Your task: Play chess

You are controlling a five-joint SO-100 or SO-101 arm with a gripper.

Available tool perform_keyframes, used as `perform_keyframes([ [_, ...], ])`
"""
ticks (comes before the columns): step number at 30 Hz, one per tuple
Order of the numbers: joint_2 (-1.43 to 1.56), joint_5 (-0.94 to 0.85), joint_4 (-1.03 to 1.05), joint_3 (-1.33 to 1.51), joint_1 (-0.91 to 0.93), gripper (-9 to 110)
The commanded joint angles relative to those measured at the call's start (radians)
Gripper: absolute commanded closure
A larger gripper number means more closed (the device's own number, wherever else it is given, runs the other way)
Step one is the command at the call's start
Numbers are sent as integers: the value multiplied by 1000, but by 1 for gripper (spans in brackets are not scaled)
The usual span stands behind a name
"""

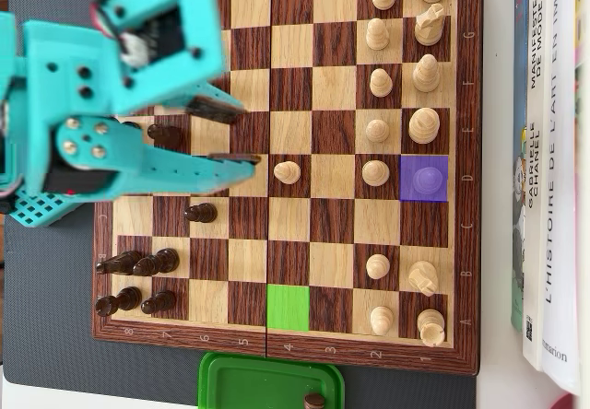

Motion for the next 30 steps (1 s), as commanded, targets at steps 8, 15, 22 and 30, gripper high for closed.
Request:
perform_keyframes([
  [8, -433, 120, 221, -531, 57, 85],
  [15, -657, 135, 227, -764, 92, 85],
  [22, -807, 160, 225, -920, 117, 85],
  [30, -913, 160, 216, -985, 107, 85],
])
